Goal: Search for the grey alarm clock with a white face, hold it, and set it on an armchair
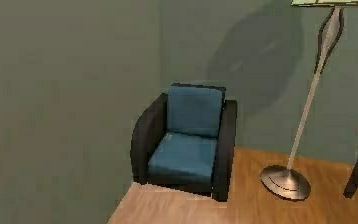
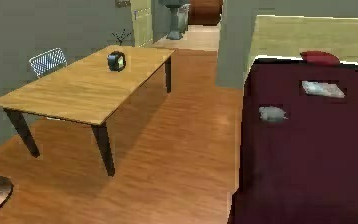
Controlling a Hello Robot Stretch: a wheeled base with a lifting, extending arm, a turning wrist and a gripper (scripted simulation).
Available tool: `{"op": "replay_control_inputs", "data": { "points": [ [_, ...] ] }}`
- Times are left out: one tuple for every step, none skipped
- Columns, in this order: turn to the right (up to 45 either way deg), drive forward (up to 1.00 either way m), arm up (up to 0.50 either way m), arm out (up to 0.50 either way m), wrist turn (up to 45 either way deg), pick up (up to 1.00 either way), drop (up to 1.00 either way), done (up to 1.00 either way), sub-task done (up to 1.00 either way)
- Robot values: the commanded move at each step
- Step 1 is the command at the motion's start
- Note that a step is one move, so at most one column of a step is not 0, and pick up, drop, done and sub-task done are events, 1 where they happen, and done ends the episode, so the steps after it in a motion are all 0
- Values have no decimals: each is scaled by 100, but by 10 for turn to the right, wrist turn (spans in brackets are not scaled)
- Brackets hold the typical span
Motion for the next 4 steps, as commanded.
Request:
{"op": "replay_control_inputs", "data": {
  "points": [
    [450, 0, 0, 0, 0, 0, 0, 0, 0],
    [360, 0, 0, 0, 0, 0, 0, 0, 0],
    [30, 0, 0, 0, 0, 0, 0, 0, 0],
    [0, 40, 0, 0, 0, 0, 0, 0, 0]
  ]
}}
